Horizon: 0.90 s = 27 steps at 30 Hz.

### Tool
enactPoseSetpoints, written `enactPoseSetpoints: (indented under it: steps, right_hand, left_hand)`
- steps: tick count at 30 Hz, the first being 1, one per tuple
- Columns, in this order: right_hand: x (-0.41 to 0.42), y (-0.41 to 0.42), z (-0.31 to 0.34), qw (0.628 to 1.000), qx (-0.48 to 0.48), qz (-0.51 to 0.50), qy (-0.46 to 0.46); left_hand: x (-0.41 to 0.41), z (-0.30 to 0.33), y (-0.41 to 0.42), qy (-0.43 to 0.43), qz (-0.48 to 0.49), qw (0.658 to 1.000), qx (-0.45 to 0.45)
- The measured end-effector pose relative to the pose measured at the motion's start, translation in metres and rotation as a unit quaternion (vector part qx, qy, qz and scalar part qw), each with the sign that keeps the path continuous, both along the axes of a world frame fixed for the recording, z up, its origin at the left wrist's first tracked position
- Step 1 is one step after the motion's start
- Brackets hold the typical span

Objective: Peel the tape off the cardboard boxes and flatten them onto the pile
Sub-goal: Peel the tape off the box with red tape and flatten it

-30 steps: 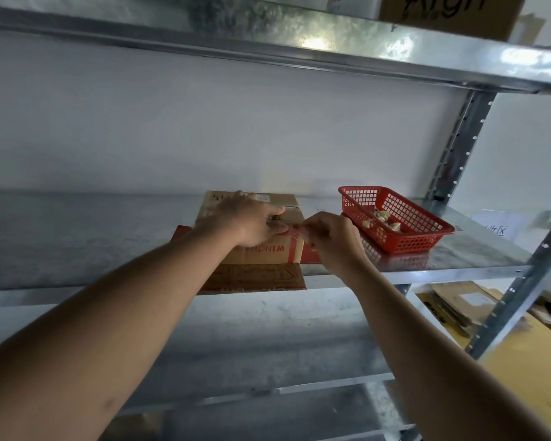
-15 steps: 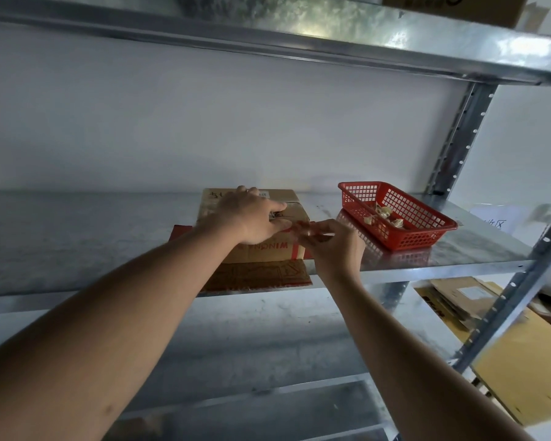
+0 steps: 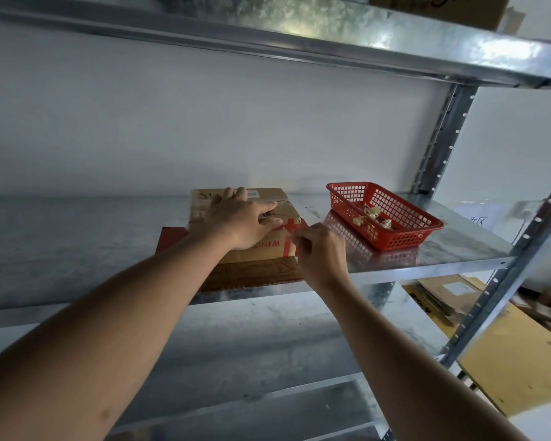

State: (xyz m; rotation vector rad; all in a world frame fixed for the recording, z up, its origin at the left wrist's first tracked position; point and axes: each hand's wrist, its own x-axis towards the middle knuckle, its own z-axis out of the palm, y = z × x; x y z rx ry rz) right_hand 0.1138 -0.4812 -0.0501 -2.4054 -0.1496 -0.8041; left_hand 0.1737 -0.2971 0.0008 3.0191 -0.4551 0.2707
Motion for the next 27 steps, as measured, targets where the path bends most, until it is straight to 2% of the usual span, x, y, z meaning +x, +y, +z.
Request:
enactPoseSetpoints:
  steps: [5, 9, 11, 17, 21, 27]
  right_hand:
    - [0.006, -0.005, 0.001, 0.999, 0.004, 0.021, 0.031]
    - [0.008, 0.001, 0.006, 0.99, 0.139, 0.019, 0.01]
    - [0.009, 0.005, 0.006, 0.987, 0.159, 0.014, -0.011]
    - [0.014, 0.015, -0.003, 0.993, 0.091, -0.047, -0.065]
    - [0.011, 0.022, -0.006, 0.996, 0.02, 0.01, -0.086]
    - [0.018, 0.02, -0.007, 0.996, -0.011, -0.017, -0.081]
  left_hand:
    - [0.003, 0.0, 0.0, -0.012, 0.001, 1.0, 0.001]
    - [0.001, 0.0, 0.0, -0.004, -0.004, 1.0, 0.007]
    - [0.0, 0.001, 0.0, 0.001, -0.003, 1.0, 0.008]
    - [-0.001, 0.006, -0.002, 0.022, -0.001, 1.0, -0.003]
    - [0.001, 0.013, 0.002, 0.063, -0.008, 0.998, -0.007]
    - [0.006, 0.007, 0.002, 0.043, -0.011, 0.999, 0.022]
